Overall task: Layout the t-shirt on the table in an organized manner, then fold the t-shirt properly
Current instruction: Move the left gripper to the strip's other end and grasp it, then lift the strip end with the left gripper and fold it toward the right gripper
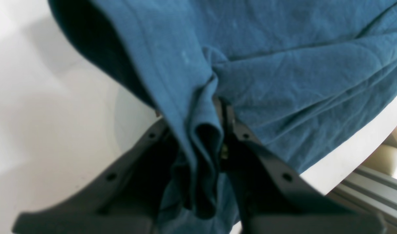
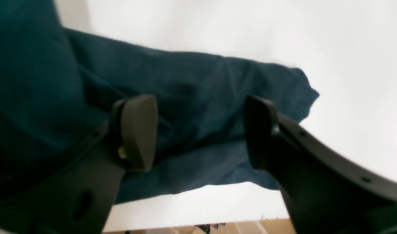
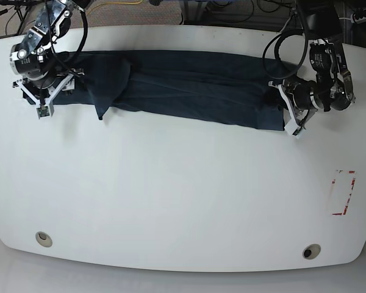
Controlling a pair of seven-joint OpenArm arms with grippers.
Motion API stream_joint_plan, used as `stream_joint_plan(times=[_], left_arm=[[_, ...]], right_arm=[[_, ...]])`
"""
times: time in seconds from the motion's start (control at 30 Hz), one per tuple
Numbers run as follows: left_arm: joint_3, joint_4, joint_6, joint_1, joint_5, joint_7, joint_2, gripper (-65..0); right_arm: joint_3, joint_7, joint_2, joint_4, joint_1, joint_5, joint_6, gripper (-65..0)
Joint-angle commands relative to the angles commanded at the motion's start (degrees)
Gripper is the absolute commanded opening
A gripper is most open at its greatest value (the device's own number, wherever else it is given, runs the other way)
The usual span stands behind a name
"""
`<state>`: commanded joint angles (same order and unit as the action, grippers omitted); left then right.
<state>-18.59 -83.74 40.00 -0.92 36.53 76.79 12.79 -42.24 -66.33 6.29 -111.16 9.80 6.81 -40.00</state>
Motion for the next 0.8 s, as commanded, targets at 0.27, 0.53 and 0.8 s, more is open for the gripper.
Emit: stream_joint_plan(times=[0.27,0.53,0.8], left_arm=[[-6.9,0.0,0.0,1.2,0.0,0.2,2.1,-60.8],[-7.0,0.0,0.0,1.8,0.1,0.2,5.7,-60.8],[-7.1,-1.1,0.0,2.5,0.2,0.2,8.2,-60.8]], right_arm=[[-1.1,2.5,1.6,5.0,0.1,0.4,0.0,-25.0],[-0.7,1.5,-1.8,2.5,-0.2,0.4,0.0,-25.0],[4.2,-1.9,-7.6,-2.0,-0.7,1.8,0.0,-25.0]])
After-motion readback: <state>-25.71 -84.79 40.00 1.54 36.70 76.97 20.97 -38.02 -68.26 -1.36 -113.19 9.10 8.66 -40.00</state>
